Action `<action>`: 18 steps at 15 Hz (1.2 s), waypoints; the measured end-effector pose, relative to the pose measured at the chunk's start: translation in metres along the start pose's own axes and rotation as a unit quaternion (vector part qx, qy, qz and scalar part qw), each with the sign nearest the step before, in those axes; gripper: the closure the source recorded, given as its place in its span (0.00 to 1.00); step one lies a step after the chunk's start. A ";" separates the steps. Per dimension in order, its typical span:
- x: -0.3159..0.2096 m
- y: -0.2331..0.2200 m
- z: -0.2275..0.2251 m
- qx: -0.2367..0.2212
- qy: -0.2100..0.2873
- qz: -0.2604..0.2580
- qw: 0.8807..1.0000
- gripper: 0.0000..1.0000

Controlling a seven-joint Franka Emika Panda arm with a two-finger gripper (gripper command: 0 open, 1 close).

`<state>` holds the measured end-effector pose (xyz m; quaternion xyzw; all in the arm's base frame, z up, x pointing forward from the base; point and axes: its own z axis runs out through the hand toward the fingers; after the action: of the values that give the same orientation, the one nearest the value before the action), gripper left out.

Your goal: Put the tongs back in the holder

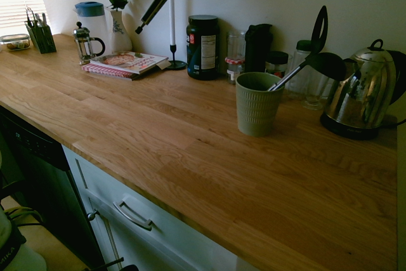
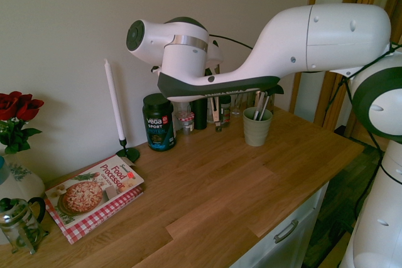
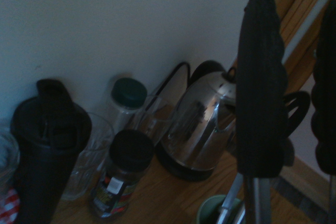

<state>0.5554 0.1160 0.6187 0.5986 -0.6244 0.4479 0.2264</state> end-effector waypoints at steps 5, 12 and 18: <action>0.095 -0.010 0.081 0.036 0.041 -0.002 0.999 1.00; 0.143 0.040 0.199 0.042 0.036 -0.023 0.998 1.00; 0.096 0.034 0.239 0.062 0.018 -0.002 0.998 1.00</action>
<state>0.5665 -0.1392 0.5691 0.6046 -0.5899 0.4962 0.2004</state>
